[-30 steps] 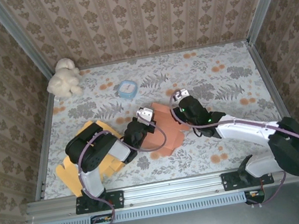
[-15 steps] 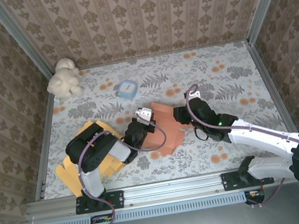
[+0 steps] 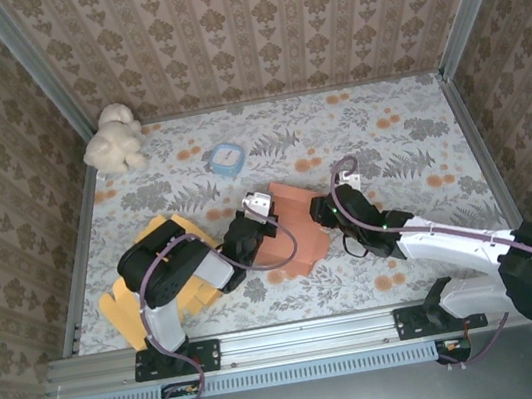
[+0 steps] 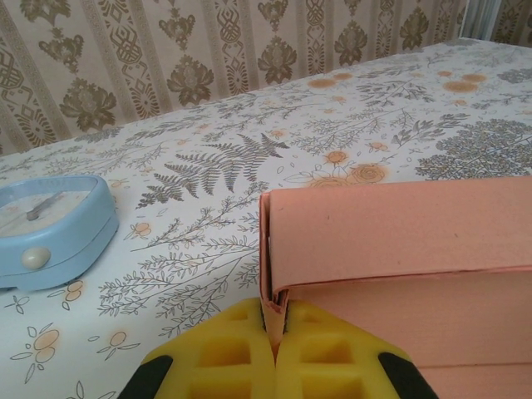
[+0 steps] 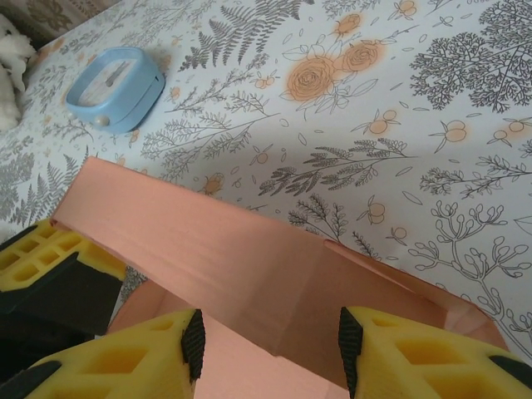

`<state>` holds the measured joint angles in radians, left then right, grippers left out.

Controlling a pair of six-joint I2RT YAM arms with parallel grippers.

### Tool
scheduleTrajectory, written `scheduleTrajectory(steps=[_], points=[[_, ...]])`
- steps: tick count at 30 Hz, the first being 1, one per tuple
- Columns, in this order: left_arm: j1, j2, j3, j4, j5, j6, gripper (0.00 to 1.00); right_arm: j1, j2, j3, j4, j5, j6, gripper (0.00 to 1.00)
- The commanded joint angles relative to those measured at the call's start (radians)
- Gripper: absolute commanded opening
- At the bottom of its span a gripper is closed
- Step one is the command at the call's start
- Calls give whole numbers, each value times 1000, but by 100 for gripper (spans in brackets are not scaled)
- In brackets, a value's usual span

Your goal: Fold the paper box

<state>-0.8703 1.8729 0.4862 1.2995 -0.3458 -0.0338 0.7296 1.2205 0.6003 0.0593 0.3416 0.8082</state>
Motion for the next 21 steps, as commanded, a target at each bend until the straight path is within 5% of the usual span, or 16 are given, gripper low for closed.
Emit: scheduleTrajectory(steps=[1,8,15,21], points=[[-14,20,5,9,-11,-16,0,5,30,0,39,24,31,49],[-34,21,10,11,-13,-20,0,-1,87,18,109,-36,49,50],[-48,43,22,10,-12,-31,0,-12,107,-103,466,-119,91,48],[-48,51,23,10,-45,-47,0,-16,99,-71,296,-69,41,48]])
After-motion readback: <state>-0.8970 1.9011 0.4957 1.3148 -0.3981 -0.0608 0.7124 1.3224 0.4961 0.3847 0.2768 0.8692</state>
